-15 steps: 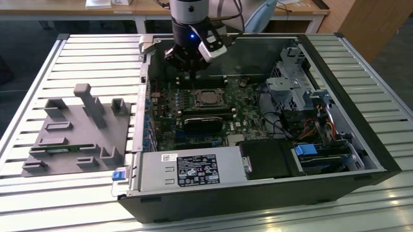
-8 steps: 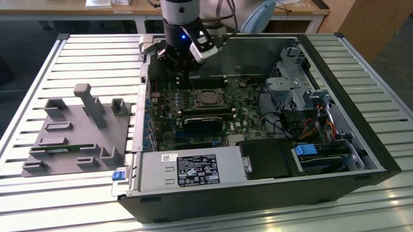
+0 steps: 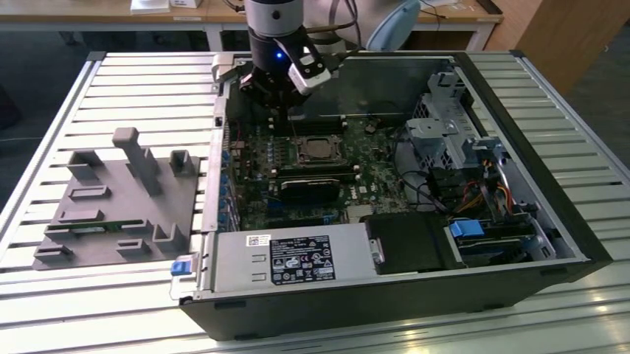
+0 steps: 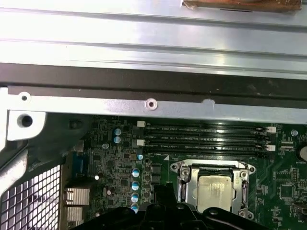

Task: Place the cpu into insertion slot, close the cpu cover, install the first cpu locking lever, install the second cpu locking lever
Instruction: 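Install the first cpu locking lever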

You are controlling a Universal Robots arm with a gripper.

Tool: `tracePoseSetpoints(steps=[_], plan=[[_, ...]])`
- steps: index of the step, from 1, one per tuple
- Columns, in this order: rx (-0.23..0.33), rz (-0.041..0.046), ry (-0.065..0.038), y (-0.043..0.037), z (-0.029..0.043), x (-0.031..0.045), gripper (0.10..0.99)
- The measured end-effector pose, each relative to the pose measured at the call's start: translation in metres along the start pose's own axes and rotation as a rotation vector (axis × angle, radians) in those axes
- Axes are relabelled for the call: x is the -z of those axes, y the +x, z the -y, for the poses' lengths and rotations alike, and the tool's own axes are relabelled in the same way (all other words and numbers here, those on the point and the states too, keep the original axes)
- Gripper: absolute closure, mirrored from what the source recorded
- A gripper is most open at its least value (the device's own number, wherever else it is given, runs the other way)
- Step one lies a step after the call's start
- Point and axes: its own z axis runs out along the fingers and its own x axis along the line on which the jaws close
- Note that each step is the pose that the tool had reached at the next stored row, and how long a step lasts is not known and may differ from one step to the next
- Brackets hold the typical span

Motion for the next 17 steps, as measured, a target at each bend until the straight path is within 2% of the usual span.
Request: tracePoseSetpoints(steps=[6,17], plan=[[0.0,0.0003,0.0,0.0,-0.0007,-0.0004,0.98],[0.0,-0.0004,0.0,-0.0001,-0.0088,-0.0016,0.98]])
